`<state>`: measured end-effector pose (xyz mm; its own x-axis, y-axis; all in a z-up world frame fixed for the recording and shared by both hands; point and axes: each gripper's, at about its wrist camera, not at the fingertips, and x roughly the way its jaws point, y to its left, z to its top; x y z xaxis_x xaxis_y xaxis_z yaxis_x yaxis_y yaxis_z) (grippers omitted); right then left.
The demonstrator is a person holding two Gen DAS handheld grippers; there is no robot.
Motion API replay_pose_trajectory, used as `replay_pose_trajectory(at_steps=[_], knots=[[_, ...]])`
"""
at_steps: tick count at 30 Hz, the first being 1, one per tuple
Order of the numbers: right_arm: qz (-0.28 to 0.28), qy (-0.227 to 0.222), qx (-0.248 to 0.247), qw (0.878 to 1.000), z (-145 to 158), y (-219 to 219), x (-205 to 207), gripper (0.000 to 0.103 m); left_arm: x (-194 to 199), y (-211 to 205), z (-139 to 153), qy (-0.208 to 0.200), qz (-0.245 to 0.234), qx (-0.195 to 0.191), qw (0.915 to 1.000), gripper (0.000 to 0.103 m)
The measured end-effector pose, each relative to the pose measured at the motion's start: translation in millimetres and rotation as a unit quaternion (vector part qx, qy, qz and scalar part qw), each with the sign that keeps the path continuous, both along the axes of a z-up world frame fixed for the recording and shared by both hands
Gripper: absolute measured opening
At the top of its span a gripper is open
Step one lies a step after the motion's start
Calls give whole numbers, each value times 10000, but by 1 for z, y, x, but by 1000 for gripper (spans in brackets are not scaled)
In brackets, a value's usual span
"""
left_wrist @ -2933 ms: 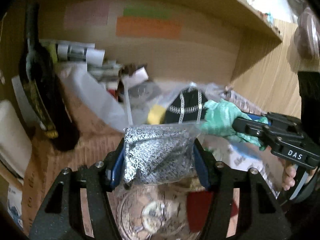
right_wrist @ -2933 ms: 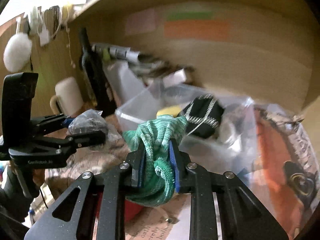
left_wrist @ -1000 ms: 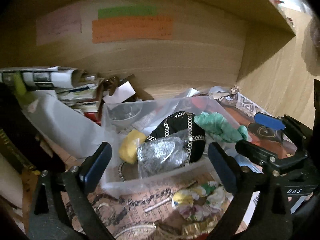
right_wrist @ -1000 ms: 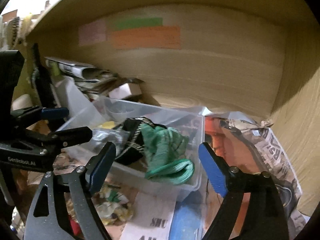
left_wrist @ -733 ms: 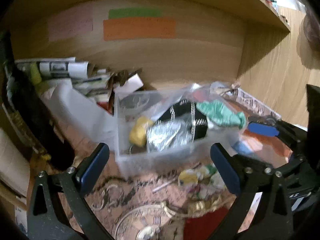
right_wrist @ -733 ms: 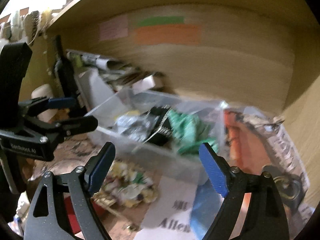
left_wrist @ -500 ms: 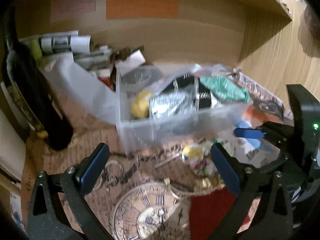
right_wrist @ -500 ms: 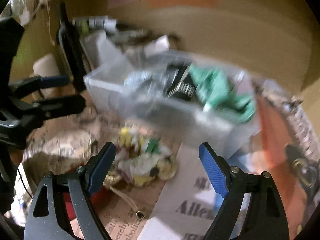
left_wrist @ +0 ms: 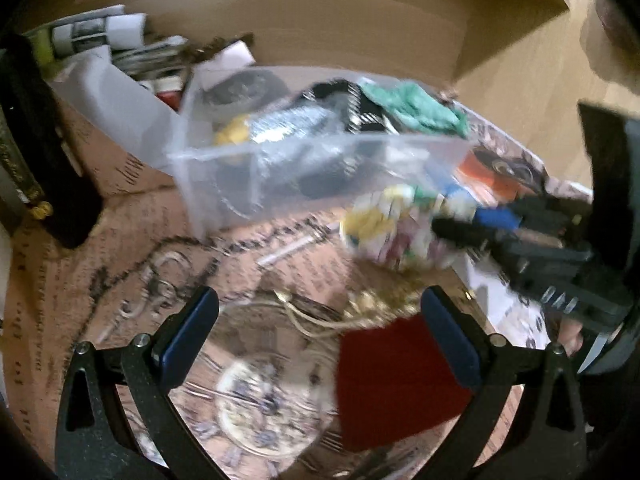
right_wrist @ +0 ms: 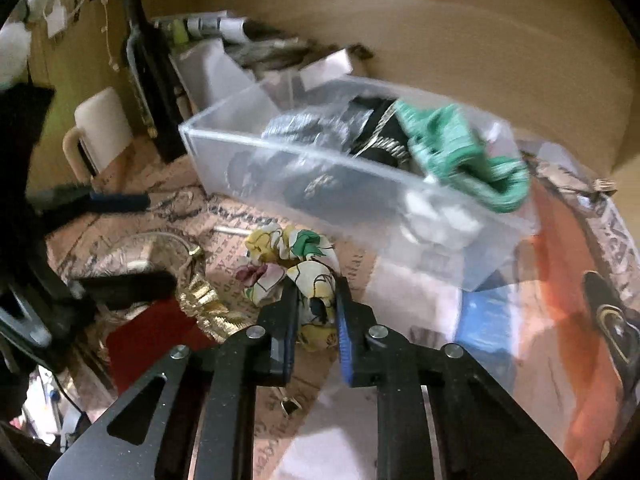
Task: Organize soft objects
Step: 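Grasp the floral scrunchie with the right tool while the left tool grasps the red velvet pouch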
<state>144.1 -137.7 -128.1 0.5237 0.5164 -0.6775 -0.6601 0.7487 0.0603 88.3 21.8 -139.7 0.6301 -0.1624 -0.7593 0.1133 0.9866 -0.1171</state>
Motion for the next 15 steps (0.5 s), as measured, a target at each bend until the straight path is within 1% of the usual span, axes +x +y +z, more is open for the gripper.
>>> replay_pose_trajectory(at_steps=[6,8,9,10,11,12,13,14,15], knots=[[-362,-334,369,9981,26,-36,-19,15,-1,-24,-18,275,-235,54,9993,102],[-470,-437,447,9969,33,-44,-24,15,-2,-29,-23,295,-260,59,9992,102],[-507,-475,474,9965,35,-47,-26,15,-4,-31,-25,223,-238,102,9994,100],[-532,-503,496,9961,36,-49,-28,15,-5,-33,-25,155,-213,160,9995,94],[-556,-532,519,9957,38,-51,-29,15,-6,-34,-25,116,-212,181,9995,83],[-572,-553,530,9954,39,-53,-31,15,-7,-35,-25,65,-218,175,9996,79],[-590,-570,542,9952,40,-56,-33,15,-8,-35,-24,32,-221,151,9996,69],[-609,-591,567,9948,41,-58,-34,15,-8,-34,-23,16,-226,122,9997,56],[-615,-595,585,9946,41,-60,-34,15,-9,-35,-22,8,-241,114,9996,48]])
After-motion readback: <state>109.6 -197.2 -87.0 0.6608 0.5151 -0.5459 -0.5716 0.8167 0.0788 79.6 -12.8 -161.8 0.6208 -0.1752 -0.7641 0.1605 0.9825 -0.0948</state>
